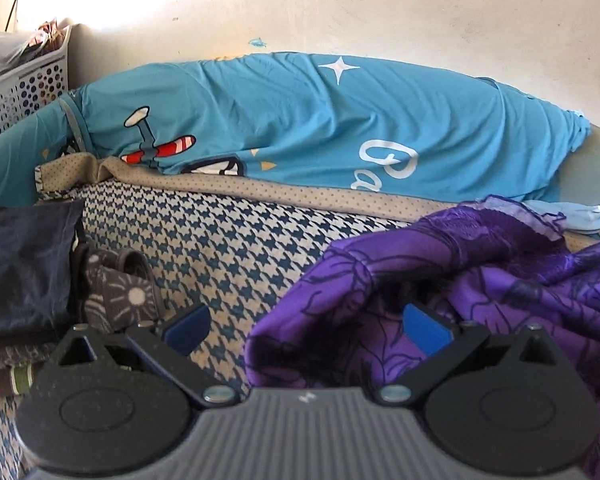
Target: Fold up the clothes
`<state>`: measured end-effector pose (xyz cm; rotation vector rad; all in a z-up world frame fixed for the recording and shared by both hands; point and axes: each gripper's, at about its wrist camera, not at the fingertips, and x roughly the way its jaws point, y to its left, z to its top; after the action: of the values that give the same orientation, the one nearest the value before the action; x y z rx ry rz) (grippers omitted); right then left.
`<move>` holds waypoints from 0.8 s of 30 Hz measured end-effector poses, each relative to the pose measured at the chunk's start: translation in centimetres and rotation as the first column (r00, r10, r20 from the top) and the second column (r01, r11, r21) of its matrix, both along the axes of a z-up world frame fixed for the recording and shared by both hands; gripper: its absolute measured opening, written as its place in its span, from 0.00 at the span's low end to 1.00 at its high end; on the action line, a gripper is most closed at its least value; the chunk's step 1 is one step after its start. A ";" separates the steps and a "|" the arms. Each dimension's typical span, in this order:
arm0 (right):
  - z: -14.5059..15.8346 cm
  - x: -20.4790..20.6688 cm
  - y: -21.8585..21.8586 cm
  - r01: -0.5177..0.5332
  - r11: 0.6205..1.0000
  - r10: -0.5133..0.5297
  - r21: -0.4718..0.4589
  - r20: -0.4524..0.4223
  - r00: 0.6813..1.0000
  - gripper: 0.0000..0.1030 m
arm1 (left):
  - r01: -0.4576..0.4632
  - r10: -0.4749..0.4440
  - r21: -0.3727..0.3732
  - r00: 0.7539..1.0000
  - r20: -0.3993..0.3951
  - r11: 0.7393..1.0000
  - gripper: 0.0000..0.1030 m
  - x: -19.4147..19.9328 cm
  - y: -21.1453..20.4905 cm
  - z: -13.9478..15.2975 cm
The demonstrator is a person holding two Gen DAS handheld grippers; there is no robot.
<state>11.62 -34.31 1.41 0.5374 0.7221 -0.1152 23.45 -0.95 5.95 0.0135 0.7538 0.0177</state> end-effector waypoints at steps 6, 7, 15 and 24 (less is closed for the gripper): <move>-1.7 0.5 1.7 -0.042 0.997 0.042 0.066 -0.004 0.999 0.73 | 0.013 -0.013 -0.006 1.000 -0.018 1.000 1.00 -0.4 0.0 -0.3; -2.0 0.6 1.9 -0.049 0.995 0.049 0.089 -0.005 0.999 0.73 | 0.013 -0.013 -0.003 1.000 -0.026 1.000 1.00 -0.3 -0.1 -0.4; -3.4 1.7 4.3 -0.091 0.984 0.095 0.155 -0.018 0.995 0.74 | 0.027 -0.029 -0.024 0.997 -0.070 0.999 1.00 -0.1 -0.4 -1.3; -3.0 1.9 6.3 -0.145 0.989 0.144 0.020 0.036 0.989 0.33 | 0.047 -0.048 -0.016 0.995 -0.093 0.999 1.00 0.0 -1.1 -2.0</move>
<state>13.57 -28.01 -1.59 0.5059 0.7274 0.0375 23.45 -2.05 3.92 0.0189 0.8466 -0.0334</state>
